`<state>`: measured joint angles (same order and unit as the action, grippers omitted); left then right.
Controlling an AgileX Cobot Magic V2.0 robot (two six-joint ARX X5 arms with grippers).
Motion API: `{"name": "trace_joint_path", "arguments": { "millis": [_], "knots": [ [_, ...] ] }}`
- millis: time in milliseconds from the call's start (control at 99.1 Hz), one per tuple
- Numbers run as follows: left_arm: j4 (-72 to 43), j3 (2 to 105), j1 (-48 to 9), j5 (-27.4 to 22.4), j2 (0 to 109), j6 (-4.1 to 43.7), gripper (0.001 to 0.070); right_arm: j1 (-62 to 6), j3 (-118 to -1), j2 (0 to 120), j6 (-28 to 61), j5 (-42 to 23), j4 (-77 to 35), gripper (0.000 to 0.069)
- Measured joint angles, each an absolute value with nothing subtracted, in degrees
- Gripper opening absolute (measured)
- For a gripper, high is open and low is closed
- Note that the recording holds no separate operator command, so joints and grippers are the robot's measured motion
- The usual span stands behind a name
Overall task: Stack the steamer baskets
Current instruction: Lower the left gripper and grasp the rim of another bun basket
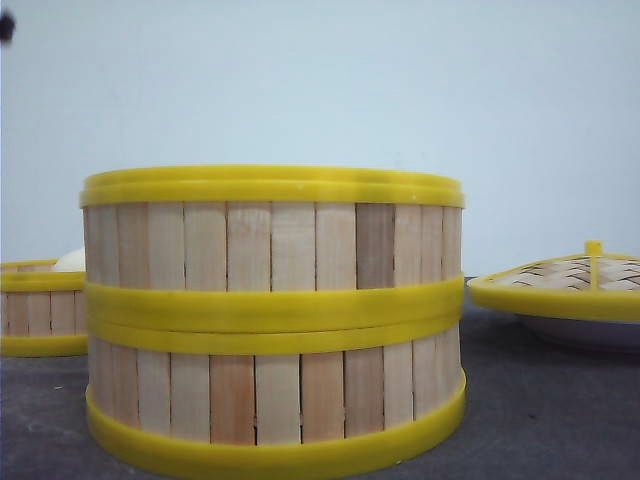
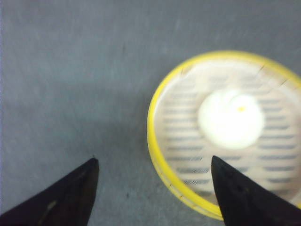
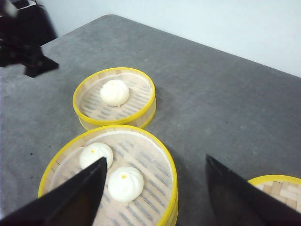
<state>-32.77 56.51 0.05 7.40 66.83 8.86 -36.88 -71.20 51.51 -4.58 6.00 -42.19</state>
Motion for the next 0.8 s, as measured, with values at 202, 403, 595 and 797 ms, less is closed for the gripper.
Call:
{"name": "trace_joint_path", "arguments": {
  "millis": [202, 403, 595, 797],
  "knots": [
    [-29.7, 56.6, 5.1, -0.1, 77.6, 12.2, 0.0462, -37.0, -71.2, 51.5, -4.6, 6.0, -42.2, 0.0410],
    [-29.4, 59.6, 5.5, -1.8, 85.7, 13.9, 0.0460, -37.0, -71.2, 51.5, -4.6, 6.0, -42.3, 0.0410],
    [-29.2, 63.2, 5.5, -1.8, 89.8, 14.5, 0.0364, -37.0, -71.2, 51.5, -4.6, 6.0, -42.6, 0.0410],
    [-29.1, 63.2, 5.5, -1.7, 91.6, 14.5, 0.0347, -37.0, -71.2, 51.5, -4.6, 6.0, -42.7, 0.0410]
  ]
}}
